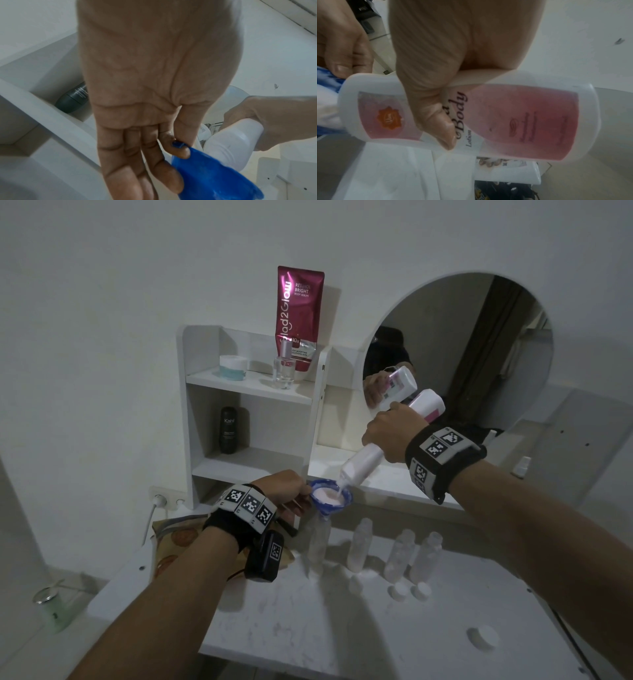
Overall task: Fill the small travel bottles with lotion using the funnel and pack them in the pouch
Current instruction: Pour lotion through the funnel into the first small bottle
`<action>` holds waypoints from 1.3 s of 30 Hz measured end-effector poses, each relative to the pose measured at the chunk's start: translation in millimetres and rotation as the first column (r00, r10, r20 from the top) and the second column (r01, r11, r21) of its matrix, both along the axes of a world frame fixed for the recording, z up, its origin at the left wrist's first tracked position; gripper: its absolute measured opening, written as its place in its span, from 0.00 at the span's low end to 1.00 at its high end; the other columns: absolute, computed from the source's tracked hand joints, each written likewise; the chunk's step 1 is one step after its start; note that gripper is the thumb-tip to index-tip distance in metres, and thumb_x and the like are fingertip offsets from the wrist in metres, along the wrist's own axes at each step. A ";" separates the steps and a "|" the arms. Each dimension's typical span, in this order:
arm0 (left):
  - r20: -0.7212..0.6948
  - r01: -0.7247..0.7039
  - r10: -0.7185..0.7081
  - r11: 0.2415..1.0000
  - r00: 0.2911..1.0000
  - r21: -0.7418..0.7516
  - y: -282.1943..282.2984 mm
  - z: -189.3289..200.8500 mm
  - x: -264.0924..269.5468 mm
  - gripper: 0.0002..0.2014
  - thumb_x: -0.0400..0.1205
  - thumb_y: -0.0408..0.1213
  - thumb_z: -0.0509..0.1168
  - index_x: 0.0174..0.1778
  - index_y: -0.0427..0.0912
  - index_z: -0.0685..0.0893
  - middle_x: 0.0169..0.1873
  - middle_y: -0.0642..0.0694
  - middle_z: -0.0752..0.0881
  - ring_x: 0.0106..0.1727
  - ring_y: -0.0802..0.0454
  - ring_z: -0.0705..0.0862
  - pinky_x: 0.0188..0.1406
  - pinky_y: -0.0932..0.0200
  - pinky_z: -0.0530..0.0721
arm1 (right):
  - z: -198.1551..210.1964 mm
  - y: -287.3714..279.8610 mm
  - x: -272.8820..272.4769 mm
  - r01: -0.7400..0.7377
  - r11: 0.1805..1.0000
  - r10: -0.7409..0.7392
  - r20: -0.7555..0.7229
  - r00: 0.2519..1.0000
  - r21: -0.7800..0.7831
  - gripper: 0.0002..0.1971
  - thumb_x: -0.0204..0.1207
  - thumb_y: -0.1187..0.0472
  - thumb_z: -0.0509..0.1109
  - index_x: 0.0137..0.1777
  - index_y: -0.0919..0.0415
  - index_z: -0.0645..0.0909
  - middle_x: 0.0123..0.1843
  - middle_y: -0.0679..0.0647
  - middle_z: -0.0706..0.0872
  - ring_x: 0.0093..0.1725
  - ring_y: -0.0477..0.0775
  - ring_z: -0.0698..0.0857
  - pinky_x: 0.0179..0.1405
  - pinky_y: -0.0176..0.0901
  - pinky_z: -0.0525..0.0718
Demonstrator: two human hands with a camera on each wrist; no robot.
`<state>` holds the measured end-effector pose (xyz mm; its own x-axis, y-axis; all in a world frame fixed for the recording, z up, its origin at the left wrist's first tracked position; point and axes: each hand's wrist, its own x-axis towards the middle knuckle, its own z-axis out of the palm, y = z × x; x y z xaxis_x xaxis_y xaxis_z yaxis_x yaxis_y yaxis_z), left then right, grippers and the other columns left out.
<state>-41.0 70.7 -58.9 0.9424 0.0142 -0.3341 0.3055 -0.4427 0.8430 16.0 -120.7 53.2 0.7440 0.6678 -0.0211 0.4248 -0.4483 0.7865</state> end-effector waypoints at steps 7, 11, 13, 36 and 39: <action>0.003 0.005 -0.005 1.000 1.000 0.016 -0.4 -0.2 0.5 0.13 0.86 0.38 0.58 0.54 0.32 0.83 0.46 0.40 0.87 0.46 0.46 0.85 0.47 0.54 0.83 | 1.3 -1.4 0.5 0.009 1.000 -0.009 0.001 1.000 0.010 0.19 0.77 0.56 0.72 0.68 0.46 0.79 0.61 0.48 0.86 0.62 0.54 0.84 0.70 0.55 0.75; 0.004 0.007 -0.007 1.000 1.000 0.020 -0.3 -0.6 1.1 0.12 0.86 0.37 0.58 0.49 0.34 0.83 0.43 0.42 0.87 0.46 0.46 0.86 0.51 0.52 0.82 | -1.3 -3.4 1.8 0.017 0.999 -0.017 -0.008 1.000 0.028 0.18 0.77 0.56 0.73 0.67 0.46 0.80 0.60 0.48 0.87 0.61 0.53 0.84 0.69 0.54 0.75; 0.009 0.008 -0.009 1.000 1.000 0.025 0.2 -1.1 0.8 0.12 0.86 0.38 0.58 0.51 0.33 0.83 0.43 0.42 0.87 0.47 0.46 0.85 0.54 0.51 0.81 | -3.0 -4.4 2.7 0.015 0.999 -0.015 -0.009 1.000 0.034 0.17 0.76 0.56 0.73 0.64 0.46 0.81 0.58 0.47 0.87 0.59 0.52 0.84 0.68 0.53 0.75; 0.027 0.019 -0.022 0.992 0.999 0.121 0.2 -0.4 2.3 0.10 0.86 0.39 0.59 0.48 0.37 0.83 0.52 0.39 0.86 0.52 0.46 0.83 0.60 0.48 0.81 | -34.6 -46.8 7.5 0.357 0.711 -0.107 -0.408 0.907 0.606 0.25 0.60 0.60 0.79 0.59 0.45 0.82 0.52 0.48 0.86 0.53 0.55 0.84 0.58 0.59 0.83; 0.018 0.021 -0.023 0.993 1.000 0.119 0.1 0.7 1.8 0.10 0.86 0.40 0.59 0.47 0.38 0.82 0.50 0.40 0.86 0.51 0.47 0.83 0.60 0.48 0.81 | -39.2 -52.5 7.1 0.393 0.621 -0.054 -0.463 0.885 0.678 0.26 0.60 0.62 0.81 0.59 0.47 0.83 0.52 0.49 0.86 0.54 0.55 0.83 0.60 0.60 0.82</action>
<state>-39.1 70.8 -58.2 0.9491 0.0324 -0.3133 0.2793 -0.5466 0.7894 23.1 -173.2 14.0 0.9153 0.3911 0.0962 0.3970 -0.9164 -0.0518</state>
